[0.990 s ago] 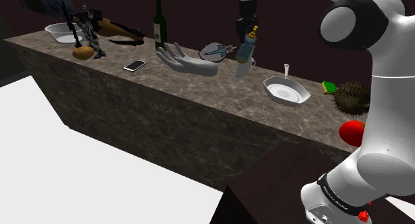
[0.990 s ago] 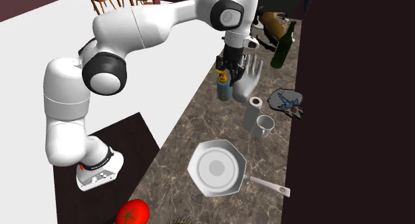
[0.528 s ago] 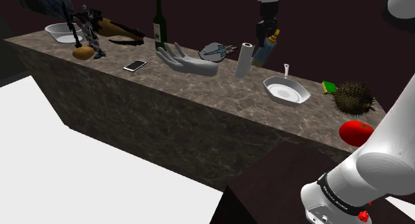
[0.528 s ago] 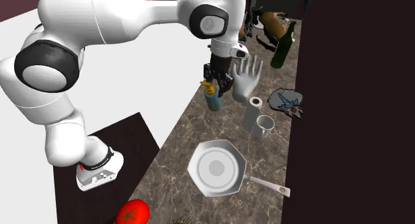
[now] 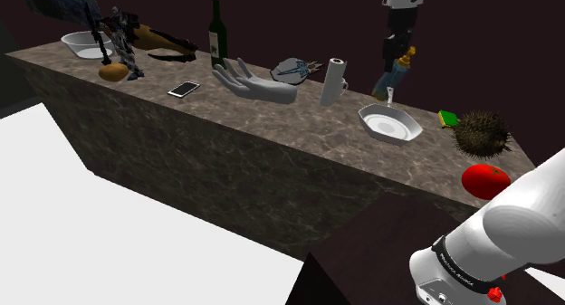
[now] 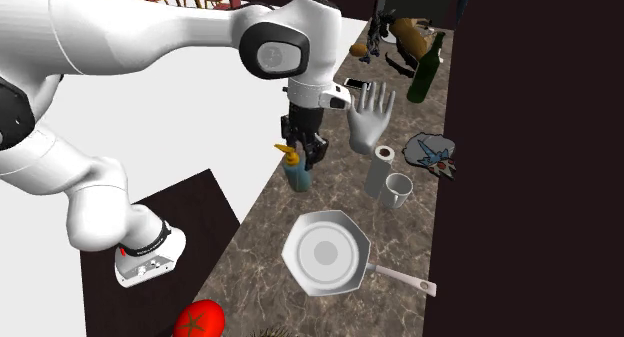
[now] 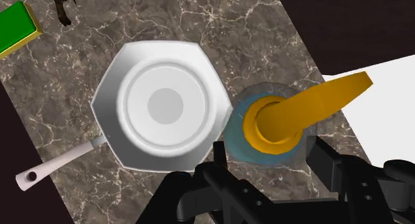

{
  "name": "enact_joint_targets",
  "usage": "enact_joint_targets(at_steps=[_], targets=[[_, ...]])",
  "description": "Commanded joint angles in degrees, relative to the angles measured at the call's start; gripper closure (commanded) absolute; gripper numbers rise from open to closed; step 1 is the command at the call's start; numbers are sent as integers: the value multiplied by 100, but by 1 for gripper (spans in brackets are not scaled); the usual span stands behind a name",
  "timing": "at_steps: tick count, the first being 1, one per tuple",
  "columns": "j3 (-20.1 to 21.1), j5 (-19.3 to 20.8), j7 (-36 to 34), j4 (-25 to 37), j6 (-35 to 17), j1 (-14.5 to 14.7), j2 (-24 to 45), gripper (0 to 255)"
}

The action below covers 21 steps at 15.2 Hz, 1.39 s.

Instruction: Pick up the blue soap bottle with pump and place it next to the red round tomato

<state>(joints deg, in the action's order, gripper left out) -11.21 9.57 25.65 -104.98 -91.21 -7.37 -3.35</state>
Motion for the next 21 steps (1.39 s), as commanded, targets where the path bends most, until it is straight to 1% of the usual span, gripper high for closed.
enact_joint_targets(at_steps=[1, 6, 11, 16, 21], targets=[[-72, 98, 125, -331, -7, -72, -350, 255], [-270, 386, 442, -1125, -14, -279, -1216, 255], [-501, 718, 816, -1742, 71, -524, -2018, 255], [-766, 1093, 1259, -2191, 221, -808, -2744, 255], [-1074, 1506, 1773, -2479, 402, -1116, -3376, 255]])
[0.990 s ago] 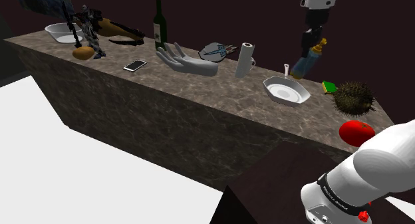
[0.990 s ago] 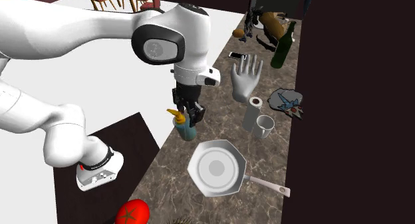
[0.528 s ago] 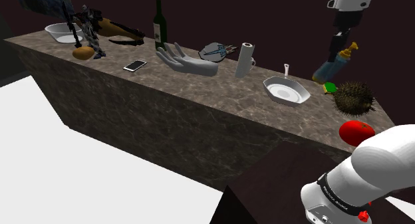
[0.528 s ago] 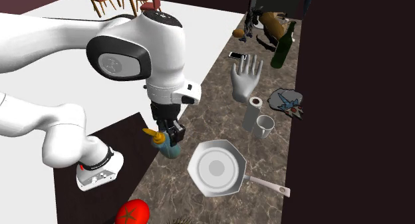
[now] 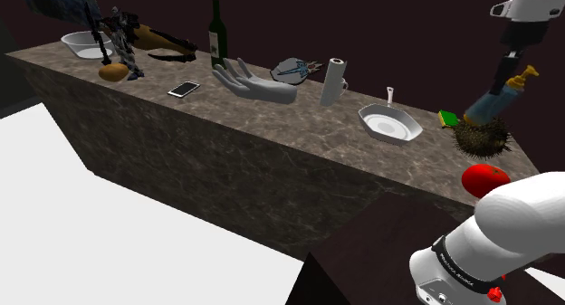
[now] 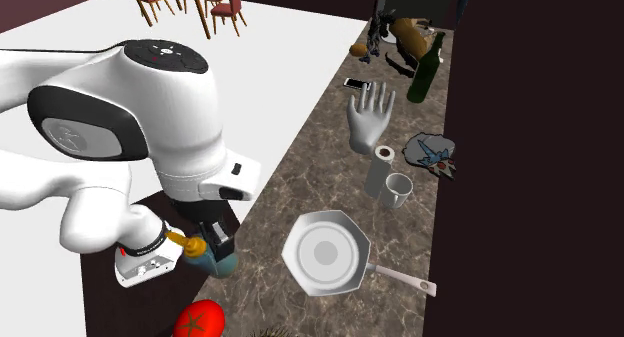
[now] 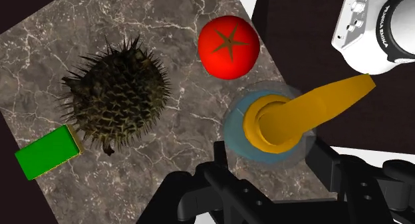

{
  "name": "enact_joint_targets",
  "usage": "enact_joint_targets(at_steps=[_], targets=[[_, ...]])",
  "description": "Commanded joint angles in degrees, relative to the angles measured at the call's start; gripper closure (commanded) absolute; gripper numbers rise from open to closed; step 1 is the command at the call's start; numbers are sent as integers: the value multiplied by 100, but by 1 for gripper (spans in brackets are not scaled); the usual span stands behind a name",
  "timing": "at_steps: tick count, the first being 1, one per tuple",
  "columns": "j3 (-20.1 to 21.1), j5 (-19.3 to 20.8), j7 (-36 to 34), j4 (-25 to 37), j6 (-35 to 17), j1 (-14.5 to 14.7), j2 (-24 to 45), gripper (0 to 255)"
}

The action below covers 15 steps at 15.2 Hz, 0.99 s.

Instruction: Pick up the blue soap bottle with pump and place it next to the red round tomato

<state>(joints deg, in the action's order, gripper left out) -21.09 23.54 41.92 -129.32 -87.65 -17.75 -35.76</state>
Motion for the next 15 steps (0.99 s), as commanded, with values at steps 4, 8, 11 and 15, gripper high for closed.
enact_joint_targets(at_steps=[4, 8, 11, 15], targets=[[-368, 461, 609, -159, 191, -330, -556, 255], [-678, 824, 1113, -173, 316, -576, -889, 255], [-935, 1100, 1508, -118, 391, -741, -1079, 255], [-1304, 1460, 2057, 40, 457, -930, -1249, 255]])
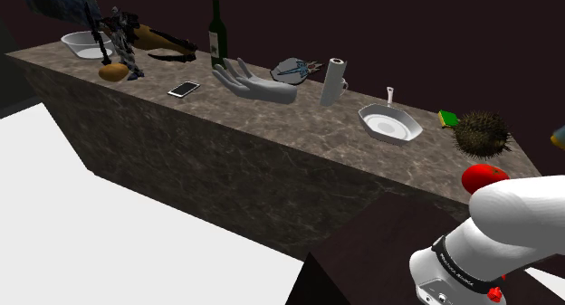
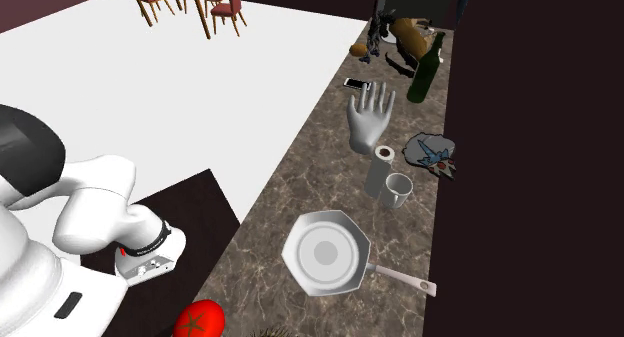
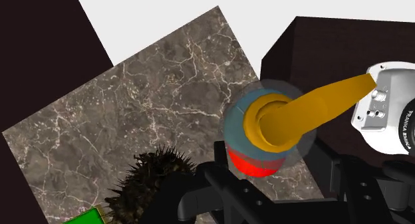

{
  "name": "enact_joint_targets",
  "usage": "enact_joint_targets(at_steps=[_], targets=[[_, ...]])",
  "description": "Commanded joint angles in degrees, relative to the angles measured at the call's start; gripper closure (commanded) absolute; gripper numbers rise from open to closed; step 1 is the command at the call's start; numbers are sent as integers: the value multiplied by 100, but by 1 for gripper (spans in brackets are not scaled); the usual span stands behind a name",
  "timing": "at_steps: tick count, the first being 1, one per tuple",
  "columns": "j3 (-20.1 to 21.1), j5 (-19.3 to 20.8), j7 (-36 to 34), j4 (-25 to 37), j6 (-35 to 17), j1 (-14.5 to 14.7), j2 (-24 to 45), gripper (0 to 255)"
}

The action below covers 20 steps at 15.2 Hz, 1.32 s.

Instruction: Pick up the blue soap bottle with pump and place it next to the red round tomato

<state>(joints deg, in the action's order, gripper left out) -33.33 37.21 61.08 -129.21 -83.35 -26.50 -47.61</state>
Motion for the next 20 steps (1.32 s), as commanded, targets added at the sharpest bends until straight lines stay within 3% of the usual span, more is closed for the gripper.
enact_joint_targets(at_steps=[1, 9, 20], targets=[[-177, 181, 280, 83, 38, -95, -91, 255], [-936, 753, 1289, 644, 37, -258, -132, 255], [-1273, 1062, 1029, -196, -580, -370, -363, 255]])
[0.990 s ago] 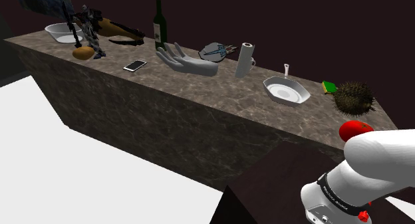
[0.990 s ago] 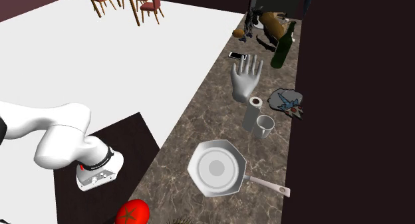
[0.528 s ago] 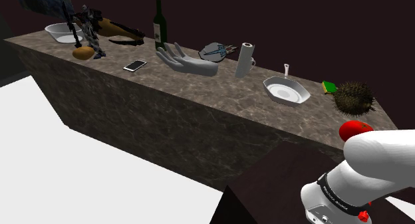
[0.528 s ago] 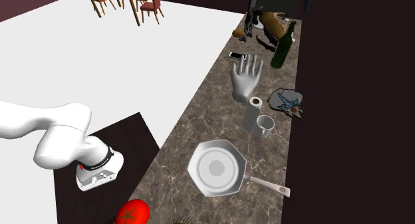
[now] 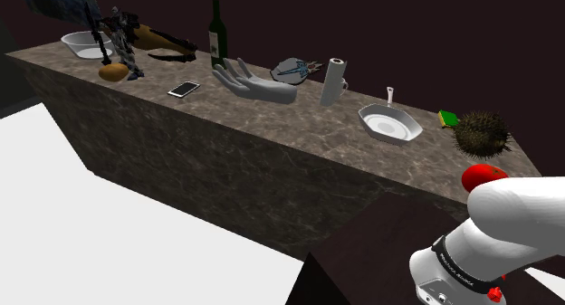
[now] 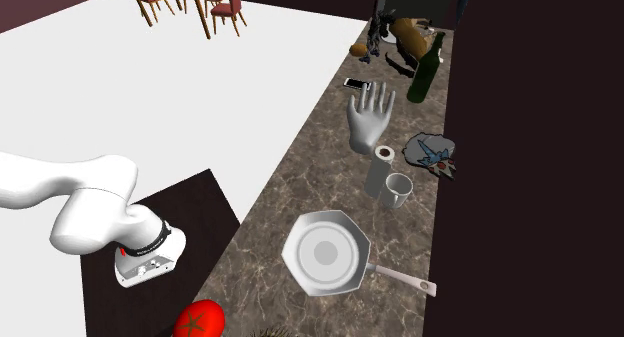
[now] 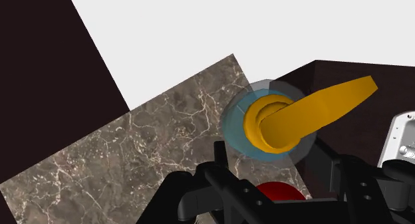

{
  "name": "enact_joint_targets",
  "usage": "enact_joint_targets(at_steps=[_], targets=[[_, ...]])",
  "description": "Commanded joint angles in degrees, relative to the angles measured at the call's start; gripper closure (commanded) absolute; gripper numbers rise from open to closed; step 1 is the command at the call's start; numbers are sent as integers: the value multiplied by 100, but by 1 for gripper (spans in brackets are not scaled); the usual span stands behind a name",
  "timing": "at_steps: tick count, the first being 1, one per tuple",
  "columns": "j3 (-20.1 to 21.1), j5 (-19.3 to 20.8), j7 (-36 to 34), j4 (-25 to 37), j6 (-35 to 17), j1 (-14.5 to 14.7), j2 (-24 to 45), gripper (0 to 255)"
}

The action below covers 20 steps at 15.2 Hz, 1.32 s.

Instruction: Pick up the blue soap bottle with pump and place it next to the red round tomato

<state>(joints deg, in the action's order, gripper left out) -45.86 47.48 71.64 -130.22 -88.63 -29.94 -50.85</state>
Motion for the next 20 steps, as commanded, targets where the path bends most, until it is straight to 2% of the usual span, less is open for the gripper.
enact_joint_targets(at_steps=[1, 20], targets=[[-56, 66, -50, -165, -110, -34, -52, 255], [-949, 796, -495, -1295, -1272, -101, -84, 255]])
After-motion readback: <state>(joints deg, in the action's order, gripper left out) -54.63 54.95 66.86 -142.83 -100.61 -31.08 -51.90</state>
